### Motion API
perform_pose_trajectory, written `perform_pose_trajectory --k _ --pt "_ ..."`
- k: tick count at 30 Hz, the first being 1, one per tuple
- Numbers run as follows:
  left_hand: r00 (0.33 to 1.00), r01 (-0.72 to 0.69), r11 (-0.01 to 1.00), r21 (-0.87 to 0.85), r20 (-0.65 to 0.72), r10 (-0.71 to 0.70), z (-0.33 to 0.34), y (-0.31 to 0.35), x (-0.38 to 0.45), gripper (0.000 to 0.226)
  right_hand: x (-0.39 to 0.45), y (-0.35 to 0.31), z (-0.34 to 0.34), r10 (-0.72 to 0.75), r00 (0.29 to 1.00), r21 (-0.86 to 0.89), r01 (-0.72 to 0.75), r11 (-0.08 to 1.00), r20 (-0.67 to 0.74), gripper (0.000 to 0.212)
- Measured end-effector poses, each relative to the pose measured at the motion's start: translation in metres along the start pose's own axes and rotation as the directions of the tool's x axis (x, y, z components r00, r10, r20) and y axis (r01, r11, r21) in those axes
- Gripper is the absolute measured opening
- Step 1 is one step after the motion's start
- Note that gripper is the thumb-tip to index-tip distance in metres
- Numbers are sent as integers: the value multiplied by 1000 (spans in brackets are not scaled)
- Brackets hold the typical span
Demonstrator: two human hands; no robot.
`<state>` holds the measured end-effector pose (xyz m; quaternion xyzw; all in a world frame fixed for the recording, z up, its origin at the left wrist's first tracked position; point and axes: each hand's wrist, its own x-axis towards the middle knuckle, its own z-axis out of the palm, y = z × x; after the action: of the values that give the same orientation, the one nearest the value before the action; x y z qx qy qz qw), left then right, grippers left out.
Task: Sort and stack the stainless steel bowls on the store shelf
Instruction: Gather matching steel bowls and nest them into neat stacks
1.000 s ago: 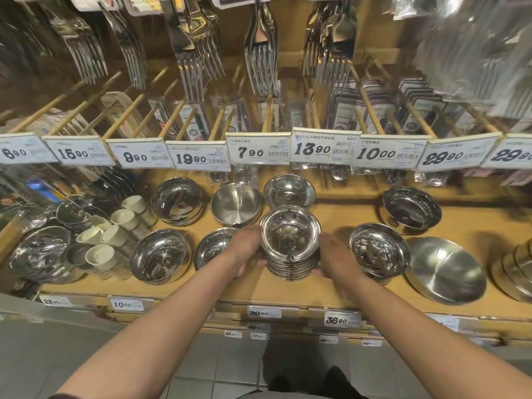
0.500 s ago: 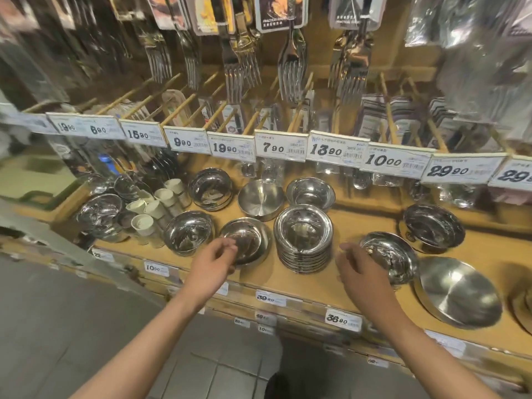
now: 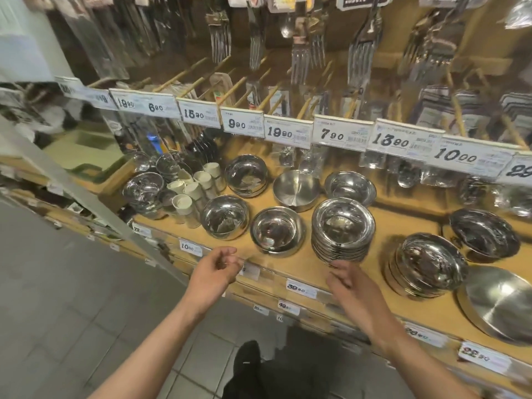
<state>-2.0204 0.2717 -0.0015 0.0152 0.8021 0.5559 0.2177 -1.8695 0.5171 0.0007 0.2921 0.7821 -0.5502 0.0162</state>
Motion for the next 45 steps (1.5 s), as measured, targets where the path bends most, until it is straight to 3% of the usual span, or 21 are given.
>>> perform_pose_trajectory --k 9,13,17,22,27,33,38,42,45 --pt "997 23 997 69 77 -29 -62 -6 96 29 86 -43 74 18 990 -100 -33 994 -143 22" --pt "993 57 986 158 88 -72 -84 -13 133 23 132 -62 101 -10 976 -274 -52 960 -218 39" --pt "991 94 961 261 68 -115 -96 -18 156 13 159 -64 113 164 958 -334 -239 912 -237 38" --pt "987 76 941 331 110 -119 -103 -23 174 12 177 -67 115 244 929 -516 -359 778 -280 31" --pt "982 74 935 347 135 -128 -106 -23 181 16 185 -71 119 315 901 -547 -431 718 -298 36" --pt "982 55 948 312 157 -109 -109 -18 178 21 180 -79 121 281 904 -487 -412 770 -322 34" --pt "991 -45 960 277 136 7 -102 -6 170 16 162 -87 106 189 910 -365 -329 871 -370 25" --pt "977 -95 962 254 210 41 -87 16 161 19 137 -99 84 131 887 -180 -230 956 -442 22" --pt "951 -156 946 284 303 66 -69 31 157 14 111 -104 64 231 898 202 -164 965 -374 26"
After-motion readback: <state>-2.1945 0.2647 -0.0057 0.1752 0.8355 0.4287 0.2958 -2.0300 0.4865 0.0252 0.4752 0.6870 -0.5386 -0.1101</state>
